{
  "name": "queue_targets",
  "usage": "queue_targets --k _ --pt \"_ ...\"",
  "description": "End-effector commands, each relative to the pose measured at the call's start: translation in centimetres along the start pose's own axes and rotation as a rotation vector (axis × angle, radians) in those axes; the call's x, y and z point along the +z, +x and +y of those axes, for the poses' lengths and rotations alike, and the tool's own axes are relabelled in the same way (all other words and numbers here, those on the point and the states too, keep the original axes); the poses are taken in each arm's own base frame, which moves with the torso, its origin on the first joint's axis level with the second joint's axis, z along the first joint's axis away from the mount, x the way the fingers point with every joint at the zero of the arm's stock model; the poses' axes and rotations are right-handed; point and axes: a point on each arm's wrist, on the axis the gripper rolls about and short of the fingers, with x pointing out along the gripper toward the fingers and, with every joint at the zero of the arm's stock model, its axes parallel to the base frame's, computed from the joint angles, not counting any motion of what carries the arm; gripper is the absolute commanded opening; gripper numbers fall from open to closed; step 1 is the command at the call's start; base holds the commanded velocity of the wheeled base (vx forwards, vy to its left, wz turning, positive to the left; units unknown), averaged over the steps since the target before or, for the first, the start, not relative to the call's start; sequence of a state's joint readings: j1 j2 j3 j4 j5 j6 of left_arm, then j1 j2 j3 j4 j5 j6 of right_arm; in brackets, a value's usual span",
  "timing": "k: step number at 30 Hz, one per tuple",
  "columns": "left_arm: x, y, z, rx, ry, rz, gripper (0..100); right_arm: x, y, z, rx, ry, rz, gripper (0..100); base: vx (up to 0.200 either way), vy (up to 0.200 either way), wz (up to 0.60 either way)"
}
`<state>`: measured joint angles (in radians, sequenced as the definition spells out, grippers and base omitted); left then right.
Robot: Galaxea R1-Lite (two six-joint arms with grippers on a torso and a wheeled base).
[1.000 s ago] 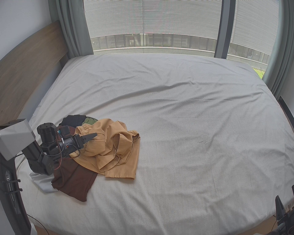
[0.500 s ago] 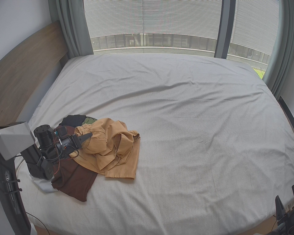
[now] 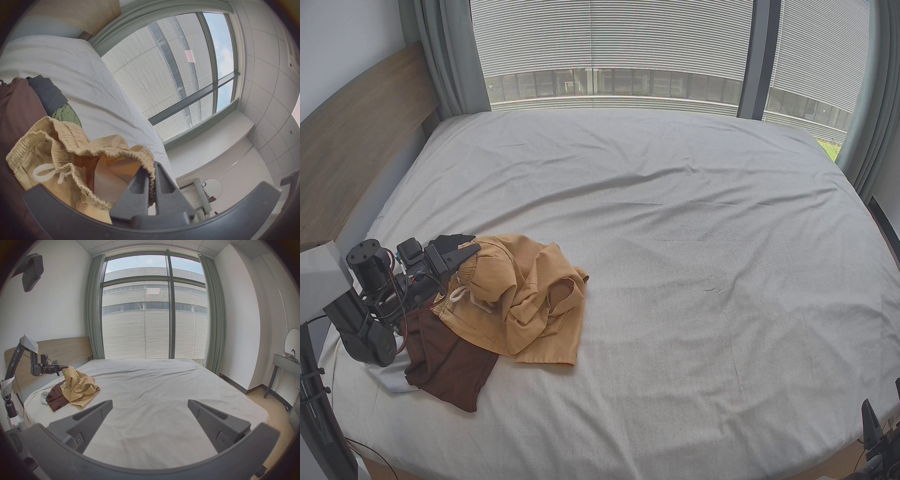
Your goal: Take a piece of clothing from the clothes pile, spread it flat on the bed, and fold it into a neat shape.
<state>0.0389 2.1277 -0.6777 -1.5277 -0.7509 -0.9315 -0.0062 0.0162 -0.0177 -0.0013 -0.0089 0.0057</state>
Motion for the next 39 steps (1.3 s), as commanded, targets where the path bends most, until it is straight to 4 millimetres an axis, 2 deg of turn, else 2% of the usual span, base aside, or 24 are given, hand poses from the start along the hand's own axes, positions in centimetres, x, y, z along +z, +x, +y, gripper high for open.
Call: queue_targets --k 1,5,8,12,13,19,20,25,39 --pt "0.0 -0.3 -2.6 -0.041 -0.006 -0.003 0 -0.5 0.0 0.0 0.0 0.0 0.001 100 0.0 0.0 0.0" --pt "-0.7 0.3 -3.1 -0.042 -0.024 -0.004 0 -0.5 0.0 0.0 0.0 0.0 0.001 100 0.0 0.0 0.0" --pt "-2.2 1.8 -4.3 -0.041 -0.037 -0.009 0 -0.5 0.0 0.0 0.0 0.0 0.001 100 0.0 0.0 0.0" --pt "-2.8 2.6 -4.9 -0.043 -0.037 -0.018 0 -0.5 0.0 0.0 0.0 0.0 0.001 100 0.0 0.0 0.0" --pt "-3.3 3.2 -5.6 -0.056 -0.041 -0.005 0 -0.5 0.0 0.0 0.0 0.0 0.001 100 0.0 0.0 0.0" --pt "-3.8 3.5 -6.8 -0.071 -0.051 0.018 0 -0.5 0.0 0.0 0.0 0.0 0.001 100 0.0 0.0 0.0" --pt "-3.9 3.6 -7.9 -0.071 -0.072 0.013 0 -0.5 0.0 0.0 0.0 0.0 0.001 100 0.0 0.0 0.0" --pt "-4.3 3.8 -9.4 -0.088 -0.097 0.021 0 -0.5 0.0 0.0 0.0 0.0 0.001 100 0.0 0.0 0.0" --pt "-5.3 5.1 -12.3 -0.046 -0.129 0.04 0 -0.5 0.0 0.0 0.0 0.0 0.001 100 0.0 0.0 0.0"
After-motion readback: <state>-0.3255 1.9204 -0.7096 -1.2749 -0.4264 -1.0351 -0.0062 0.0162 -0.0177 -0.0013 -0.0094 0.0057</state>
